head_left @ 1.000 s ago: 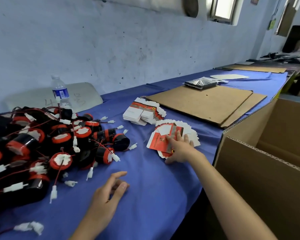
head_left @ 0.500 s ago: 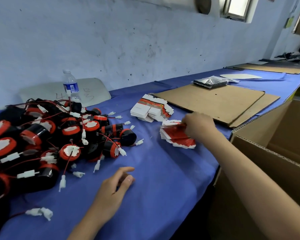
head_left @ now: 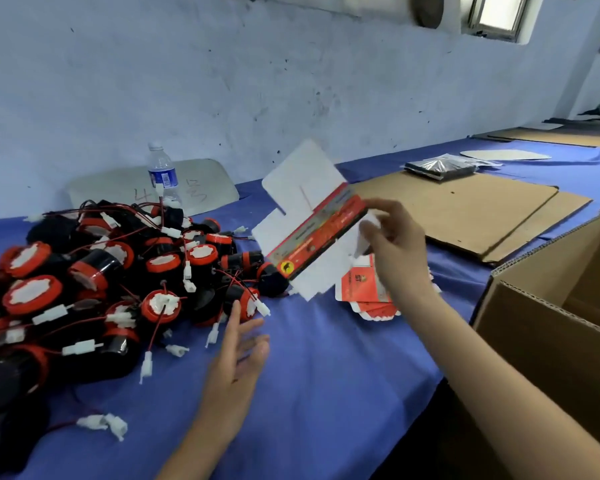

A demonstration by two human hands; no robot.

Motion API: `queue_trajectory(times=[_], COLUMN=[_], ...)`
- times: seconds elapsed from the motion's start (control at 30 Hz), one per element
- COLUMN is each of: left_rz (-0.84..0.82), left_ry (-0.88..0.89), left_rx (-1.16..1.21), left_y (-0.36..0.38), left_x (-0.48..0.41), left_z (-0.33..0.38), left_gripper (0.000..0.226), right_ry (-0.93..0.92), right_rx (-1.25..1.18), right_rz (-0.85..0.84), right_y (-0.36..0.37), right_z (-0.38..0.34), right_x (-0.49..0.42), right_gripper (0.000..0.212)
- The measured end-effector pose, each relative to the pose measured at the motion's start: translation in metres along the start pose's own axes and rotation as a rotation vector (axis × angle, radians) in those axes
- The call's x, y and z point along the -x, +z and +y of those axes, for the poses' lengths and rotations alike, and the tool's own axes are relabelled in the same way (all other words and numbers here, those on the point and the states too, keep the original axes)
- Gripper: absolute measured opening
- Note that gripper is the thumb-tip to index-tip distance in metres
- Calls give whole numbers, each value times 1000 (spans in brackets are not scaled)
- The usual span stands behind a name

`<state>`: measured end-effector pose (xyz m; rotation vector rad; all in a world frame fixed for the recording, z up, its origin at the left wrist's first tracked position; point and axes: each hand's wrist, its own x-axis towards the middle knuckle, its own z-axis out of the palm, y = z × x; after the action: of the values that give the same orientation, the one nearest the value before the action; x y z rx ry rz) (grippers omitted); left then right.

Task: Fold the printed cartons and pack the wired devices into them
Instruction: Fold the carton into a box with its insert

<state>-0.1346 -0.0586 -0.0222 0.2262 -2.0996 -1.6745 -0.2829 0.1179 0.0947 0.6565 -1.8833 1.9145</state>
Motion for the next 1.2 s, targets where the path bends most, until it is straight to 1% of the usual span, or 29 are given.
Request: queue_trajectory(times=[0.03, 0.07, 0.13, 0.17, 0.23, 0.27, 0.3, 0.33, 0.37, 0.4, 0.47, 0.5, 0.57, 0.63, 0.67, 0.77, 0.87, 0.97, 1.07, 1.13, 1.2], left_rz=[38, 65, 112, 137, 170, 172, 172, 167, 155, 144, 132, 137, 154, 168, 175, 173, 143, 88, -4, -65, -90], left_ry=[-18, -47, -146, -211, -252, -252, -249, -240, -216, -178, -87, -47, 5, 49, 70, 120, 180, 185, 231, 225, 220], left_rx=[79, 140, 166, 158, 194, 207, 213, 216, 218, 210, 170, 156, 180, 210, 214, 223, 173, 121, 15, -24, -77], left_y=[-1, -2, -7, -9, -12, -12, -12, -11, -11, -11, -12, -13, -16, -19, -20, -15, -11, -8, -3, -1, -1], left_x=[0, -1, -1, 0, 2, 3, 4, 5, 6, 6, 6, 6, 5, 5, 5, 5, 5, 6, 6, 8, 8], left_z=[4, 5, 3, 1, -3, -3, -3, -1, 0, 1, 3, 5, 10, 14, 16, 19, 20, 17, 7, -1, -4], left_gripper=[66, 70, 93, 99, 94, 87, 82, 82, 87, 98, 120, 124, 118, 104, 101, 107, 108, 106, 112, 115, 117], right_ry=[123, 206, 327, 379, 453, 456, 454, 445, 432, 419, 401, 390, 354, 323, 314, 298, 280, 293, 270, 268, 249], right_rx=[-104, -140, -167, -181, -180, -152, -131, -118, -112, -103, -132, -163, -218, -235, -238, -267, -294, -348, -409, -437, -431], right_rz=[-81, -146, -248, -280, -314, -316, -334, -366, -400, -410, -378, -352, -330, -341, -352, -379, -416, -434, -404, -388, -381], right_y=[14, 27, 50, 59, 75, 80, 86, 90, 93, 94, 92, 89, 84, 81, 81, 83, 84, 85, 86, 86, 86], right_z=[7, 15, 30, 36, 45, 49, 50, 51, 50, 50, 50, 51, 52, 55, 55, 56, 55, 53, 55, 55, 58], right_x=[16, 32, 59, 69, 86, 92, 97, 101, 104, 105, 102, 101, 99, 100, 101, 102, 104, 105, 104, 106, 107], right_gripper=[36, 38, 37, 34, 23, 14, 8, 18, 30, 38, 37, 34, 32, 38, 42, 49, 54, 55, 55, 55, 52])
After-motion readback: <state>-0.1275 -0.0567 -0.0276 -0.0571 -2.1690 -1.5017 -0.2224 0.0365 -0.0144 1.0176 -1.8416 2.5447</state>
